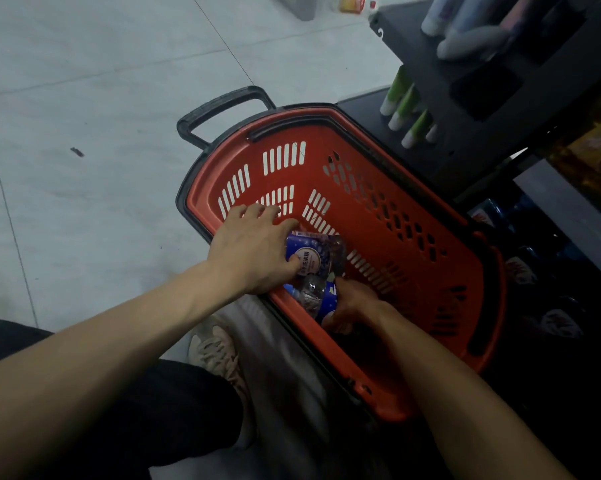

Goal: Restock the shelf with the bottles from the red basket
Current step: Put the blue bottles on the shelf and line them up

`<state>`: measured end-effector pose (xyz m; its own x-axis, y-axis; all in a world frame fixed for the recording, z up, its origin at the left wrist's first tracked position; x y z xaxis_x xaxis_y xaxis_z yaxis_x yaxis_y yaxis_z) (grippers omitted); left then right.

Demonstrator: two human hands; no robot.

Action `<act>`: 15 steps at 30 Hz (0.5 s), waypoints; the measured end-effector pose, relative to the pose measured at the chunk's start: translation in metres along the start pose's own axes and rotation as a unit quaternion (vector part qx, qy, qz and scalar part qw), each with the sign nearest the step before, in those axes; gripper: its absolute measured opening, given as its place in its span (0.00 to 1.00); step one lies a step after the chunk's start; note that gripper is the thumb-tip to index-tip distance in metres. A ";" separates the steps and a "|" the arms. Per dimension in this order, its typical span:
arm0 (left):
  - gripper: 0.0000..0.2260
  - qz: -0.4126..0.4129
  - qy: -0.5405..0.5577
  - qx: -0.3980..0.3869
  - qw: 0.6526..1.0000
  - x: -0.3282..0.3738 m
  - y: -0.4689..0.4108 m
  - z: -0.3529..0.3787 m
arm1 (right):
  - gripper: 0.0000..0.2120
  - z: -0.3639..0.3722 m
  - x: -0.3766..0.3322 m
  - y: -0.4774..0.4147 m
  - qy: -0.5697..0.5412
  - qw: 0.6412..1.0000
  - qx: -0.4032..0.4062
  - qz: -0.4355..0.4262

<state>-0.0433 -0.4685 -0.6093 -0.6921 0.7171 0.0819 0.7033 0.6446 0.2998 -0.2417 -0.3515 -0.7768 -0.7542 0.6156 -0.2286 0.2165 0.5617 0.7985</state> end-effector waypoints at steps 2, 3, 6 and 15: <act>0.34 -0.002 -0.001 0.000 1.000 -0.001 0.000 0.001 | 0.45 0.001 -0.002 0.001 0.003 1.000 0.009 -0.002; 0.34 -0.003 -0.001 0.000 1.000 -0.001 0.000 0.001 | 0.43 0.001 -0.002 0.002 0.009 1.000 0.016 -0.005; 0.34 -0.003 0.002 -0.001 1.000 0.001 0.000 0.004 | 0.40 0.000 -0.001 0.007 0.013 0.999 0.034 -0.024; 0.37 -0.017 0.042 0.058 0.997 0.003 0.005 0.000 | 0.47 -0.036 0.013 0.064 -0.099 0.982 0.149 -0.054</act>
<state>-0.0422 -0.4630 -0.6079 -0.7241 0.6721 0.1549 0.6894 0.6983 0.1926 -0.2597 -0.3277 -0.7089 -0.6546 0.6216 -0.4302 0.3356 0.7489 0.5715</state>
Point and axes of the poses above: each hand's wrist, its own y-axis away from the middle knuckle, its own z-axis out of the palm, x = y × z, the point moved 2 cm from there along -y, towards the middle knuckle, and after that the axes turned 5 degrees about -x, right-handed, at the moved point
